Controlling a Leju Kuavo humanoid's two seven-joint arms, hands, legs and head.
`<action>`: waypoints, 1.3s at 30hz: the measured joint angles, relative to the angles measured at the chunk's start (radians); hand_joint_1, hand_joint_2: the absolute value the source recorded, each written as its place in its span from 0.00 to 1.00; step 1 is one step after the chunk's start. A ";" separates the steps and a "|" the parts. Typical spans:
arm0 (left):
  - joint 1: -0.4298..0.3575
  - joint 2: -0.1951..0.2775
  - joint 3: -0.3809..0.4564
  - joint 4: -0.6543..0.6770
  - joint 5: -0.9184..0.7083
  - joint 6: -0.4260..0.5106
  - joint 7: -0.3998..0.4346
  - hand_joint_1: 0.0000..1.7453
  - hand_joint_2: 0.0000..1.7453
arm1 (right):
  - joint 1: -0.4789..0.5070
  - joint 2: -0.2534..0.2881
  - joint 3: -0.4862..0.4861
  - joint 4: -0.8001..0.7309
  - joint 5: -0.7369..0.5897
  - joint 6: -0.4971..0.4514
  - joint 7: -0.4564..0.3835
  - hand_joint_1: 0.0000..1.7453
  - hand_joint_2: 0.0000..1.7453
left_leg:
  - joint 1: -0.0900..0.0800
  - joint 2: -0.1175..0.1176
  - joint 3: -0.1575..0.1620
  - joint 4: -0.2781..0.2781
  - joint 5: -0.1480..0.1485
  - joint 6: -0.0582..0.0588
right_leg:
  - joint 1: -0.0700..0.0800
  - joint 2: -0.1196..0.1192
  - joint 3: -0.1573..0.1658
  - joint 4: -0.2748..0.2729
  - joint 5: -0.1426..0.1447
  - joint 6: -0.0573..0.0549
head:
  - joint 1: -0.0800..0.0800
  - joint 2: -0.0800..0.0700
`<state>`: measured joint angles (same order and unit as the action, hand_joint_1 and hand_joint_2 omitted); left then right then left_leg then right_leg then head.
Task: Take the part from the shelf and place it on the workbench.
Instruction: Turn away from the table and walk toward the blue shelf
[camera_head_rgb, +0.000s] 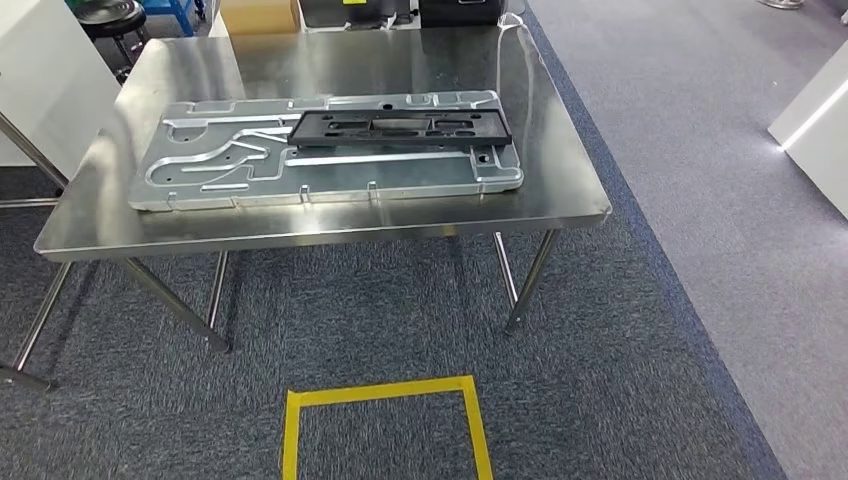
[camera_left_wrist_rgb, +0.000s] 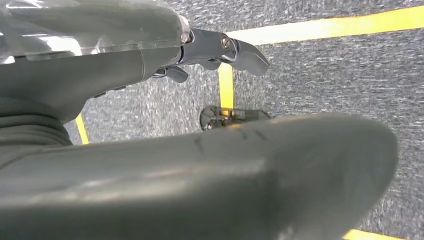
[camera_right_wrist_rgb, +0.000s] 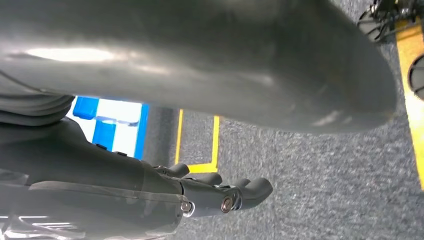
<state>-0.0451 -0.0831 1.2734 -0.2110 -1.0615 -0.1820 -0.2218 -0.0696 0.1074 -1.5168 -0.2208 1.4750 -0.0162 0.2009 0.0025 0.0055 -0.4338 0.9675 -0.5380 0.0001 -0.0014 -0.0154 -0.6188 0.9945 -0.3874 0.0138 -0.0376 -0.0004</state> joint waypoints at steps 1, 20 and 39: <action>0.002 0.003 0.000 0.000 -0.001 -0.001 -0.003 0.00 0.00 | 0.000 0.000 0.001 0.001 0.003 0.001 0.007 0.00 0.00 | 0.001 0.002 -0.008 0.000 0.008 0.008 | -0.001 0.001 -0.003 0.000 0.004 0.005 | 0.000 0.000; 0.003 0.032 -0.011 0.000 -0.026 -0.003 -0.035 0.00 0.00 | -0.011 0.012 0.008 0.017 -0.002 0.016 -0.044 0.00 0.00 | 0.003 0.003 -0.178 0.105 0.025 -0.007 | -0.004 0.004 0.130 -0.059 -0.077 -0.027 | 0.000 0.000; -0.018 0.041 -0.025 0.000 -0.019 -0.012 -0.049 0.00 0.00 | -0.020 0.015 0.048 0.020 0.015 0.046 -0.091 0.00 0.00 | 0.007 0.006 -0.116 0.029 0.072 0.043 | -0.016 0.012 -0.081 0.289 -0.207 0.044 | 0.000 0.000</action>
<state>-0.0635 -0.0416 1.2486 -0.2110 -1.0801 -0.1935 -0.2706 -0.0896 0.1228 -1.4688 -0.2010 1.4902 0.0301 0.1101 0.0099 0.0116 -0.5501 0.9969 -0.4656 0.0430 -0.0172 -0.0039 -0.6994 1.2835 -0.5943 0.0574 -0.0374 -0.0004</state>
